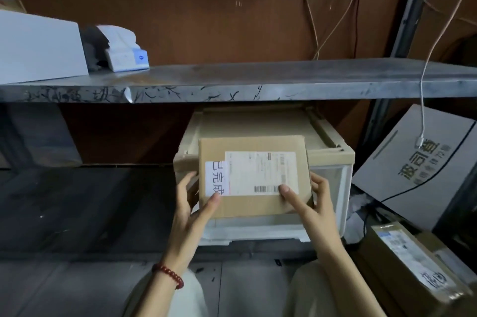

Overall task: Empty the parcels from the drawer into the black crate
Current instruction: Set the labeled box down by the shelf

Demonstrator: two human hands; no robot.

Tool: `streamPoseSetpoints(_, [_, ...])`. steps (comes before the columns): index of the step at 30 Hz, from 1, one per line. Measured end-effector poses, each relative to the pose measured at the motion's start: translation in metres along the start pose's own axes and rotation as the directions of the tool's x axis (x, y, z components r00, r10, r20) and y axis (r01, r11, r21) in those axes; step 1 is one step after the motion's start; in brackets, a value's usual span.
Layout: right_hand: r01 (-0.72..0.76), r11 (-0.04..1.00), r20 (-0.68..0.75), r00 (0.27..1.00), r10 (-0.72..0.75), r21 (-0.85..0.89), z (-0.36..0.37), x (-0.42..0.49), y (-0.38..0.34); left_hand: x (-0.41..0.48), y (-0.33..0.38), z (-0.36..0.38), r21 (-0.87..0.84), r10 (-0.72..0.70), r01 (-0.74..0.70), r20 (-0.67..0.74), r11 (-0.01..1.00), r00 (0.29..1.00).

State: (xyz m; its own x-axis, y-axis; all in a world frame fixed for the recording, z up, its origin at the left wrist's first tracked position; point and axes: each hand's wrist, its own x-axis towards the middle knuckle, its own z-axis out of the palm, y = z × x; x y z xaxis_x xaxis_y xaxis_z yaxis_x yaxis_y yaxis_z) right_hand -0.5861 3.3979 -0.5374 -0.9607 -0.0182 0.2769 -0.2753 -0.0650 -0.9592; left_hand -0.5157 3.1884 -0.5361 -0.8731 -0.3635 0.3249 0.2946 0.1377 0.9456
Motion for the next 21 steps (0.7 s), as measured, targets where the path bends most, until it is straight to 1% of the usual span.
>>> streamPoseSetpoints(3, [0.012,0.999,-0.001,1.0,-0.012,-0.031,0.004,0.0,0.002,0.001,-0.006,-0.002,0.016,-0.023,0.023,0.003,1.0,1.0])
streamPoseSetpoints(8, [0.037,0.991,0.064,0.998,-0.029,-0.131,0.011,-0.002,0.003,-0.001,-0.015,-0.008,0.002,-0.055,0.055,-0.099,0.998,0.994])
streamPoseSetpoints(13, [0.063,0.975,0.075,0.996,-0.048,-0.215,0.01,-0.003,0.005,-0.009,-0.026,-0.008,0.044,-0.04,0.044,-0.099,0.998,0.994])
streamPoseSetpoints(16, [0.034,0.972,0.045,0.999,-0.025,-0.232,0.01,-0.006,0.002,-0.011,-0.028,-0.008,0.062,-0.026,0.031,-0.079,0.998,0.997])
streamPoseSetpoints(21, [-0.049,0.97,-0.013,0.999,0.047,-0.24,0.01,-0.01,-0.003,-0.014,-0.021,-0.01,0.044,-0.033,0.038,-0.095,0.998,0.995])
